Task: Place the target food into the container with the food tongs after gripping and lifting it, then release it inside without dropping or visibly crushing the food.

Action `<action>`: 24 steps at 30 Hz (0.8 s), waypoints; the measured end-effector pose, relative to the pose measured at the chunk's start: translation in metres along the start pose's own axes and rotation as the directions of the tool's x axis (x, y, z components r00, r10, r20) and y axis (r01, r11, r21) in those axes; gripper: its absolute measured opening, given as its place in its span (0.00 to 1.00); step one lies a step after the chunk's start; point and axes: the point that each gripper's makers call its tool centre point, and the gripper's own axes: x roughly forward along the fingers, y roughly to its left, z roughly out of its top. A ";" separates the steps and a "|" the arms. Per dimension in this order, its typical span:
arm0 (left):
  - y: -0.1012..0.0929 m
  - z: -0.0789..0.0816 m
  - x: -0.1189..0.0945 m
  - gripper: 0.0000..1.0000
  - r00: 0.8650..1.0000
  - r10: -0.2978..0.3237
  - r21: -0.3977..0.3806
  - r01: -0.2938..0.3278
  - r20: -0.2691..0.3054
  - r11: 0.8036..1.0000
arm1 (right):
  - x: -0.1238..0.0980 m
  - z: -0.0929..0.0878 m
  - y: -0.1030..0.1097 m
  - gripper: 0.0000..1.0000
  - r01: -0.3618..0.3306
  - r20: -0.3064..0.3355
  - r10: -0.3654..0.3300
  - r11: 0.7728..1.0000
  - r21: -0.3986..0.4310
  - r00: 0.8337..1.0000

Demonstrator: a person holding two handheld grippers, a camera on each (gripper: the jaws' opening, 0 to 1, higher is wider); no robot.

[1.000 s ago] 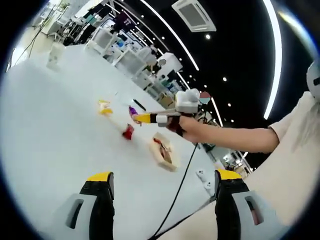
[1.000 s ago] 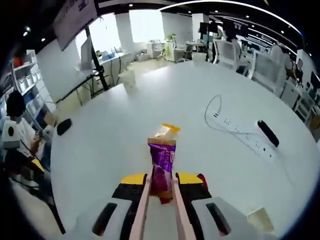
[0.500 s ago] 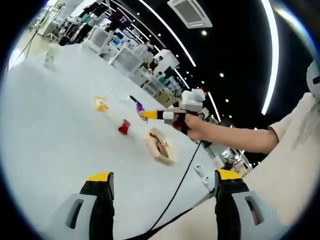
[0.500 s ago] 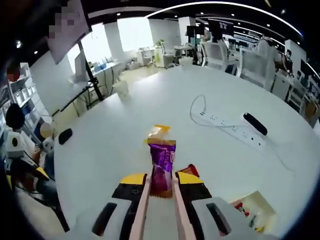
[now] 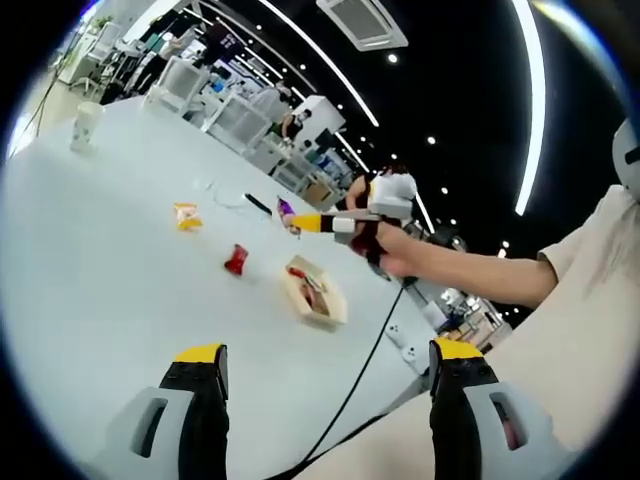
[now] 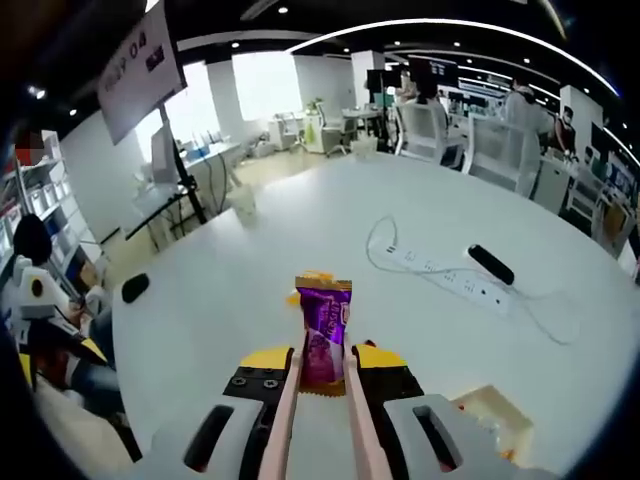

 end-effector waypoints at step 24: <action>-0.013 -0.005 0.010 0.82 0.997 -0.053 0.027 0.055 -0.051 0.998 | -0.045 -0.019 -0.040 0.21 0.114 0.019 -0.115 0.992 0.058 0.993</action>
